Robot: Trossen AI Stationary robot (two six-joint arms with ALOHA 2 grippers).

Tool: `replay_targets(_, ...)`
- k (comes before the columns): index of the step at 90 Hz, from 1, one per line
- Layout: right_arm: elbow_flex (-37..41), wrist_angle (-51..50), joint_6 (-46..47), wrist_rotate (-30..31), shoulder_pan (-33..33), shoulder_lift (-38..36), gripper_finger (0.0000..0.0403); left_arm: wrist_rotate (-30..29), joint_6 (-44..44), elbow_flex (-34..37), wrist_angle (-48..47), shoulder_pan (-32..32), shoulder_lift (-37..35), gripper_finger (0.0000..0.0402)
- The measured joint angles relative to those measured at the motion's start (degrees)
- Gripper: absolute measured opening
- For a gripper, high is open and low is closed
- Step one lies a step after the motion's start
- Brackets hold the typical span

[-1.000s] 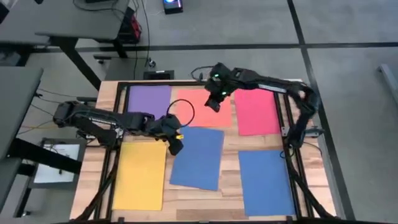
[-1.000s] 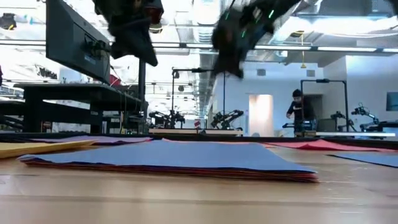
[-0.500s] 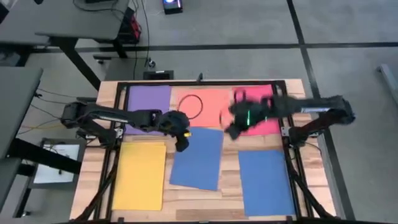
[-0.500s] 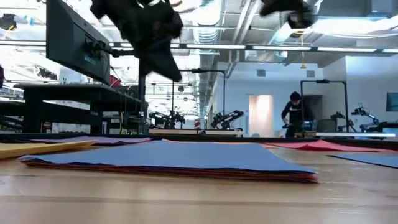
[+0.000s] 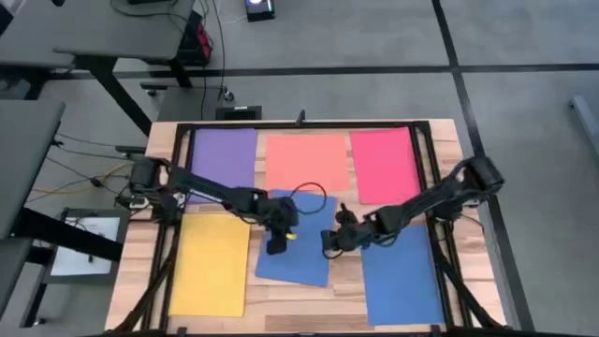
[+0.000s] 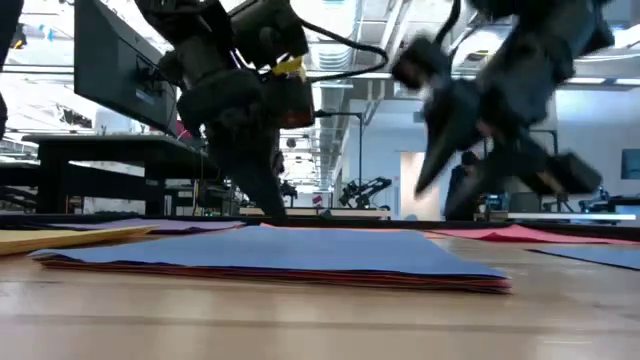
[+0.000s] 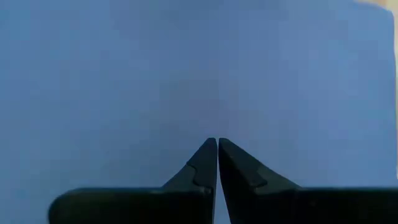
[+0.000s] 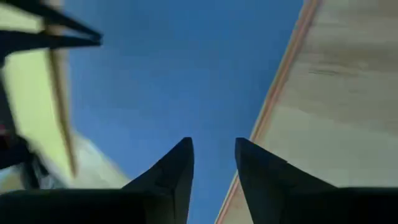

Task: Organize paper
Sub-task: Stack the blue paper on top of the other blue paper

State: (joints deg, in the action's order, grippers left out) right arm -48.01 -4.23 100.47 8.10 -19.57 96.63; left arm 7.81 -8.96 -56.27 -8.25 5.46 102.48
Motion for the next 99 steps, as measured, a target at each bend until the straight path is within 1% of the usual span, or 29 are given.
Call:
replay_targets(11, -0.1, 0.2, 2.3, 0.0, 0.0, 2.0, 0.0113, 0.1, 0.0, -0.1, 0.8, 0.6, 2.5, 0.0000)
replay_targets(23, -0.1, 0.0, 2.8, 0.5, 0.1, 2.1, 0.0113, 0.1, -0.8, -0.2, 0.7, 0.6, 3.5, 0.0000)
replay_targets(33, -0.1, -0.2, 2.5, 1.0, 0.2, 2.1, 0.0113, 0.1, -1.3, -0.2, 1.5, 0.6, 3.5, 0.0000)
replay_targets(38, -0.1, -0.4, 0.9, 1.0, 0.2, 2.1, 0.0113, 0.1, -1.3, -0.2, 2.1, 0.6, 3.5, 0.0000)
replay_targets(54, -0.1, -4.1, -0.3, 1.0, 0.2, 1.5, 0.0113, 0.1, -1.3, -0.1, 2.2, 0.6, 3.5, 0.0000)
replay_targets(68, -0.1, -3.4, 1.3, 1.0, 0.0, 1.8, 0.0113, 0.0, -1.3, -0.1, 2.0, 0.6, 3.5, 0.0000)
replay_targets(99, -0.1, -3.1, 0.3, 2.1, 0.2, 2.0, 0.0113, 0.0, -1.3, -0.1, 2.1, 0.7, 3.6, 0.0000)
